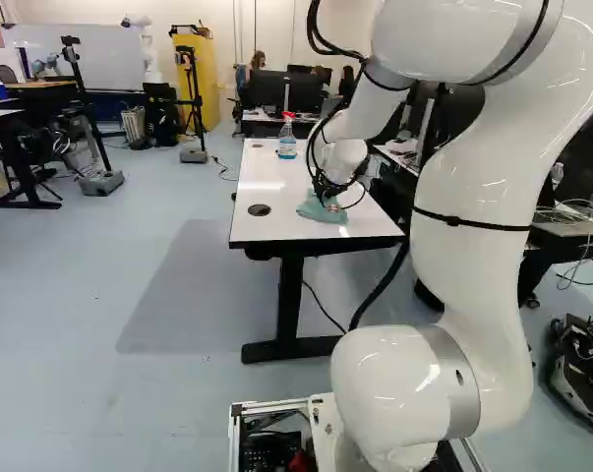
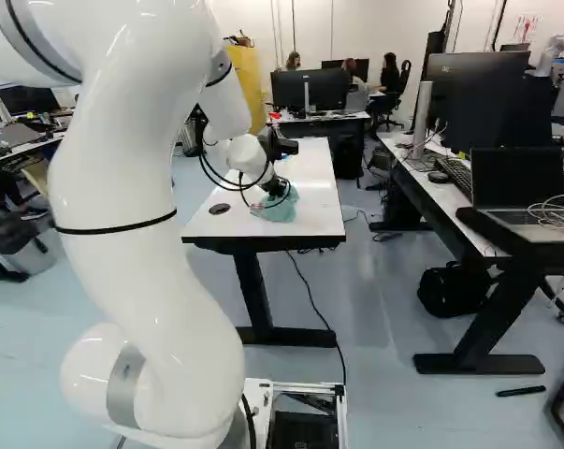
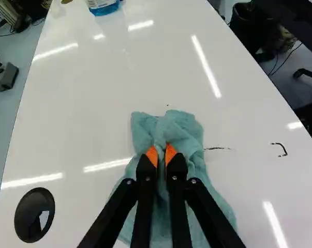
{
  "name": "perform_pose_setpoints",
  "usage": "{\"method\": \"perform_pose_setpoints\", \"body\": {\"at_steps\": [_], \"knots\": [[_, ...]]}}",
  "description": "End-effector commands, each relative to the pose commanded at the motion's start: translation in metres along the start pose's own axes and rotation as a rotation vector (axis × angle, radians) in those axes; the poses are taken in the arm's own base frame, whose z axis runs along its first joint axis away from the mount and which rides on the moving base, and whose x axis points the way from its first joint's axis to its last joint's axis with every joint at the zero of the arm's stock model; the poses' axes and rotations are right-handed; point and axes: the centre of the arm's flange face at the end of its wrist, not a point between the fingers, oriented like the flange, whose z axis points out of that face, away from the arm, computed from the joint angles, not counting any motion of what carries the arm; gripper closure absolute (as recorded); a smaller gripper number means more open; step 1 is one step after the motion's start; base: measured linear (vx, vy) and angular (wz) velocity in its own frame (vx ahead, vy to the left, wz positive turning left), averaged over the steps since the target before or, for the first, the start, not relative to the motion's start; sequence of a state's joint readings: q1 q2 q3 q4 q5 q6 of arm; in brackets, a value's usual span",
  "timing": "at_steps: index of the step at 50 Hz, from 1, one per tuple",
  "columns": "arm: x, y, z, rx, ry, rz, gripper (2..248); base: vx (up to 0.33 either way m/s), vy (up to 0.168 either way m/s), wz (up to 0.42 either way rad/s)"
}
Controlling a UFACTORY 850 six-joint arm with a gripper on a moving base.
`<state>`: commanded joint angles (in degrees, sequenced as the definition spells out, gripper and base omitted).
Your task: Clean the table with the green towel
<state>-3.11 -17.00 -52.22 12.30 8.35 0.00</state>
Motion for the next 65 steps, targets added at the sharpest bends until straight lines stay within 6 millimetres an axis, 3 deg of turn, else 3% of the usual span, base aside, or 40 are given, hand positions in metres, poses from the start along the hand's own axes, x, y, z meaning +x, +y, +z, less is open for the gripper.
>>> {"method": "perform_pose_setpoints", "body": {"at_steps": [27, 65], "knots": [[-0.002, 0.002, 0.000, -0.002, -0.023, 0.003, 212, 0.000, 0.000, 0.000], [0.016, 0.060, 0.007, -0.075, -0.005, 0.083, 212, 0.000, 0.000, 0.000]]}}
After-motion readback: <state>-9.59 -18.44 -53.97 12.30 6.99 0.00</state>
